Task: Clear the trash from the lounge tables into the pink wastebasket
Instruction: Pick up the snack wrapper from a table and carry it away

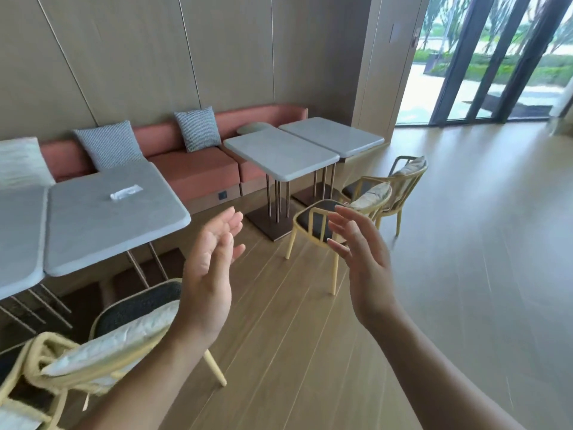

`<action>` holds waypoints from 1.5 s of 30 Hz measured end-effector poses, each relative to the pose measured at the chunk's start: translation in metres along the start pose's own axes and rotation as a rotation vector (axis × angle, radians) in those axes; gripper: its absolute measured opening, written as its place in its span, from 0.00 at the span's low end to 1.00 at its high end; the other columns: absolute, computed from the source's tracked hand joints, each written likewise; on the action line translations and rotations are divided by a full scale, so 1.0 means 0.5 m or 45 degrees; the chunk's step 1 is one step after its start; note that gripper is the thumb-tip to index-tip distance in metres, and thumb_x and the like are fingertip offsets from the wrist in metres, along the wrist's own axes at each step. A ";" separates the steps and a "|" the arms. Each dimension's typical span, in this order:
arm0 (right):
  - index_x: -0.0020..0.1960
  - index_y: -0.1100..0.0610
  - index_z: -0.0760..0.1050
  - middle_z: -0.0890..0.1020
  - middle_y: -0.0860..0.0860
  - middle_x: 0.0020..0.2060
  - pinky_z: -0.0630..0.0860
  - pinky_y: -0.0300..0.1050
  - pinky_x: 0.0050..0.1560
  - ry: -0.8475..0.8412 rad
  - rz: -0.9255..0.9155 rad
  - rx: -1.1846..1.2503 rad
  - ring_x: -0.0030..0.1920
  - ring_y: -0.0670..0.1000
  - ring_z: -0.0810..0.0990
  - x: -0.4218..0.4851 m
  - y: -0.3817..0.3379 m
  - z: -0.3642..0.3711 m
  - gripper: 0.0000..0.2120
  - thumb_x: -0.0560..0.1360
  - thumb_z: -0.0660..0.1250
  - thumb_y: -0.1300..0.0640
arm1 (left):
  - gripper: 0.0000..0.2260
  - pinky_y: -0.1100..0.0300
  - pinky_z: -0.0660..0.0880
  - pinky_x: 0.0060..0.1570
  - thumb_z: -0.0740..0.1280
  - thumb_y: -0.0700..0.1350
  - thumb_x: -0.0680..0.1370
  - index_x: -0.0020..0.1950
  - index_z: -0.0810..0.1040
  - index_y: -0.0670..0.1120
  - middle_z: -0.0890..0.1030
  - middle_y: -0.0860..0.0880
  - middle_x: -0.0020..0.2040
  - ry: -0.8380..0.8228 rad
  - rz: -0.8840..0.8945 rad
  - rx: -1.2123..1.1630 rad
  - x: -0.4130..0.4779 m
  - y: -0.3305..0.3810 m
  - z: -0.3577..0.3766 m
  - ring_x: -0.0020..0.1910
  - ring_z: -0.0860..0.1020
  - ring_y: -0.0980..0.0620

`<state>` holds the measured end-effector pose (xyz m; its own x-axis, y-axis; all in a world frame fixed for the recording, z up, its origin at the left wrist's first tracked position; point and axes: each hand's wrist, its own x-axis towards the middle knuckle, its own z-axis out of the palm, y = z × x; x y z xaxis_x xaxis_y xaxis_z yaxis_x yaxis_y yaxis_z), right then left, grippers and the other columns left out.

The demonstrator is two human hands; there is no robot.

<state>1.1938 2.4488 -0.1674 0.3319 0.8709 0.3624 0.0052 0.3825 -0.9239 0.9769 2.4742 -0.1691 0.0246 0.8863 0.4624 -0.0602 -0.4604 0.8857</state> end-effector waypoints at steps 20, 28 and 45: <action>0.66 0.49 0.79 0.85 0.44 0.62 0.77 0.57 0.69 -0.027 0.049 -0.027 0.66 0.47 0.81 1.027 0.459 0.235 0.15 0.84 0.63 0.44 | 0.16 0.59 0.77 0.68 0.59 0.60 0.83 0.69 0.76 0.64 0.80 0.60 0.70 0.070 -0.030 -0.016 0.986 -0.559 0.040 0.72 0.77 0.56; 0.68 0.52 0.78 0.84 0.46 0.62 0.78 0.50 0.66 0.029 0.112 0.034 0.65 0.48 0.82 1.398 0.640 0.349 0.19 0.84 0.62 0.42 | 0.18 0.63 0.77 0.64 0.59 0.60 0.82 0.70 0.76 0.58 0.80 0.60 0.70 0.046 -0.069 0.001 1.358 -0.743 0.045 0.71 0.77 0.57; 0.66 0.48 0.79 0.85 0.42 0.60 0.79 0.51 0.66 -0.087 0.186 0.039 0.65 0.49 0.82 2.176 1.011 0.560 0.18 0.81 0.60 0.42 | 0.20 0.51 0.78 0.66 0.62 0.59 0.80 0.67 0.78 0.52 0.82 0.54 0.68 0.146 -0.135 -0.021 2.095 -1.149 0.106 0.71 0.78 0.52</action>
<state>1.2933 3.6760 -0.2056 0.2617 0.9365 0.2333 -0.0676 0.2589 -0.9635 1.0902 3.6642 -0.1912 -0.0820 0.9301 0.3579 -0.0801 -0.3641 0.9279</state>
